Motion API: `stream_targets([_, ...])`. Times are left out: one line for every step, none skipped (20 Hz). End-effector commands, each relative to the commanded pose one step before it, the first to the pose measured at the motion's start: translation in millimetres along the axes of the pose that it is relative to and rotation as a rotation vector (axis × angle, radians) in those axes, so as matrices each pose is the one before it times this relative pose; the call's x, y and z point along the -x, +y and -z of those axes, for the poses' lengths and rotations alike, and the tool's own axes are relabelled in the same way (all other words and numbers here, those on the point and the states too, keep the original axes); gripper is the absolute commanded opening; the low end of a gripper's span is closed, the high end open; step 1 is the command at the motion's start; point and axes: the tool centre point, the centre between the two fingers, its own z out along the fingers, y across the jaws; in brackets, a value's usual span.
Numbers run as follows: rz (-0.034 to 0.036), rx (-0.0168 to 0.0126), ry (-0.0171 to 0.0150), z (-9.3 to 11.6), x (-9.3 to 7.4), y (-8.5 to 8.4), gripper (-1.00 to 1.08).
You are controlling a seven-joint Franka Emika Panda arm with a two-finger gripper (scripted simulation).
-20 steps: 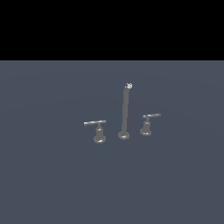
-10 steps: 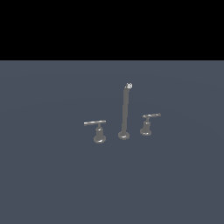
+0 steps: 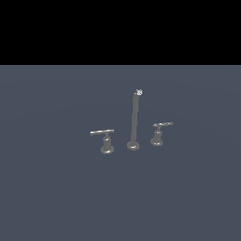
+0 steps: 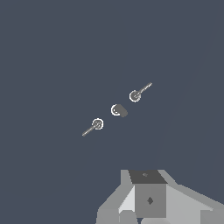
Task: Turn on the faucet by rotating a designated handle.
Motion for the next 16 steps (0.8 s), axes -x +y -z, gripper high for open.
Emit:
stream_targets([-0.06881,0.00029,-0.00142,-18.38,-19.55,0.71,-1.00])
stream_targets([-0.02699,0.00027,-0.00075,-7.62,-7.49,0.04,-1.00])
stream_targets([-0.02699,0.00030,-0.00073,-7.80,-7.38,-0.02,-1.00])
stream_targets([-0.02700,0.00034,-0.00071,-7.98,-7.26,-0.07,-1.00])
stream_targets([-0.02701,0.00037,-0.00070,-8.15,-7.14,-0.12,-1.00])
stream_targets([-0.02701,0.00040,-0.00068,-8.33,-7.02,-0.16,-1.00])
stream_targets([-0.02701,0.00043,-0.00066,-8.50,-6.90,-0.20,-1.00])
stream_targets([-0.02702,0.00046,-0.00064,-8.66,-6.77,-0.23,-1.00])
stream_targets([-0.02702,0.00049,-0.00062,-8.83,-6.64,-0.25,-1.00])
stream_targets([-0.02702,0.00052,-0.00060,-8.99,-6.51,-0.27,-1.00])
stream_targets([-0.02702,0.00055,-0.00058,-9.15,-6.37,-0.28,-1.00])
stream_targets([-0.02702,0.00058,-0.00055,-9.30,-6.24,-0.28,-1.00])
stream_targets([-0.02702,0.00061,-0.00053,-9.45,-6.10,-0.28,-1.00])
stream_targets([-0.02701,0.00064,-0.00050,-9.60,-5.97,-0.27,-1.00])
stream_targets([-0.02700,0.00066,-0.00048,-9.74,-5.83,-0.25,-1.00])
stream_targets([-0.02700,0.00069,-0.00045,-9.88,-5.69,-0.22,-1.00])
